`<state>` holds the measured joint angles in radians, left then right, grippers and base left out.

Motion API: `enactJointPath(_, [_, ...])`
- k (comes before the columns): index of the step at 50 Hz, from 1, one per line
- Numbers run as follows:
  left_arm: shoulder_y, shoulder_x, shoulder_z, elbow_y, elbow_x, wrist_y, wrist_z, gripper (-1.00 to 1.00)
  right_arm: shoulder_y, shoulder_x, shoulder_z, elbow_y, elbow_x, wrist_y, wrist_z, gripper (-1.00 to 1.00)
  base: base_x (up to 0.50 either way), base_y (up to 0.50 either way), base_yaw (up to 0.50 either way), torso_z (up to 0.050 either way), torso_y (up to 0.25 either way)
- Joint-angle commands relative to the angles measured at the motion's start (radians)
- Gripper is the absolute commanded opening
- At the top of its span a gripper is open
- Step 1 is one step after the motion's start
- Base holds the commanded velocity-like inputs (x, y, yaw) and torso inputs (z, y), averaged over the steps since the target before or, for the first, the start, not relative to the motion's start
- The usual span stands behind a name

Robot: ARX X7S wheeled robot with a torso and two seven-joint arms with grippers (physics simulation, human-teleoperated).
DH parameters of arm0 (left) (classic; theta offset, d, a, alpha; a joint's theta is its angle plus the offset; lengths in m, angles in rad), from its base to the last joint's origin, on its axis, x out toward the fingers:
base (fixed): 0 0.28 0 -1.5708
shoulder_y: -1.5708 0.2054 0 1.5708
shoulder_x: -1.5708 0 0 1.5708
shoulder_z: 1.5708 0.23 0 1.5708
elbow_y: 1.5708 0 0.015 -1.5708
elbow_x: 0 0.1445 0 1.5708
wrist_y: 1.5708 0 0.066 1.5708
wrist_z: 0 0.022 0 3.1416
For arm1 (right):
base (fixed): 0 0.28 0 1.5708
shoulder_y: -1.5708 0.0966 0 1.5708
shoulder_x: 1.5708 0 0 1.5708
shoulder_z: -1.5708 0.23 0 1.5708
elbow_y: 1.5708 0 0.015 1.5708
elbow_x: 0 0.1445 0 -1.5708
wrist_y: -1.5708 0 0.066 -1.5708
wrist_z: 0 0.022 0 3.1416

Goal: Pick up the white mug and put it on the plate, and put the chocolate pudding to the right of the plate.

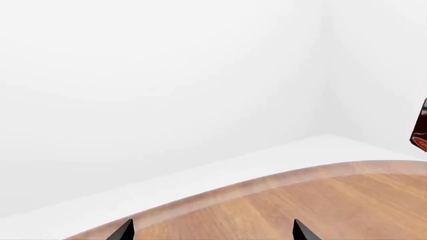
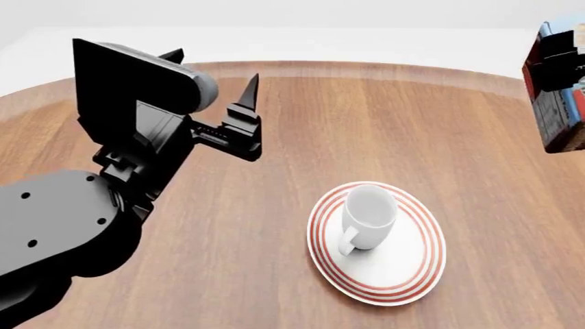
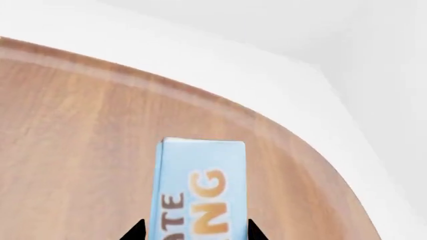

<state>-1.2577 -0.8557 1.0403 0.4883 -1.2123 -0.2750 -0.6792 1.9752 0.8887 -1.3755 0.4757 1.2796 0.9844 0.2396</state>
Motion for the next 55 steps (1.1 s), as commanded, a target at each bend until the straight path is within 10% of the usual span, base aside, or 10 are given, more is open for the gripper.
enactJointPath(1, [0.006, 0.004, 0.001, -0.002, 0.006, 0.002, 0.001, 1.0, -0.044, -0.047, 0.017, 0.151, 0.022, 0.011, -0.047, -1.0, 0.0, 0.0, 0.0, 0.0, 0.0])
enactJointPath(55, [0.023, 0.005, -0.004, -0.003, 0.01, 0.004, 0.003, 1.0, -0.352, 0.076, 0.187, 0.209, 0.304, -0.107, 0.065, -1.0, 0.0, 0.0, 0.0, 0.0, 0.0])
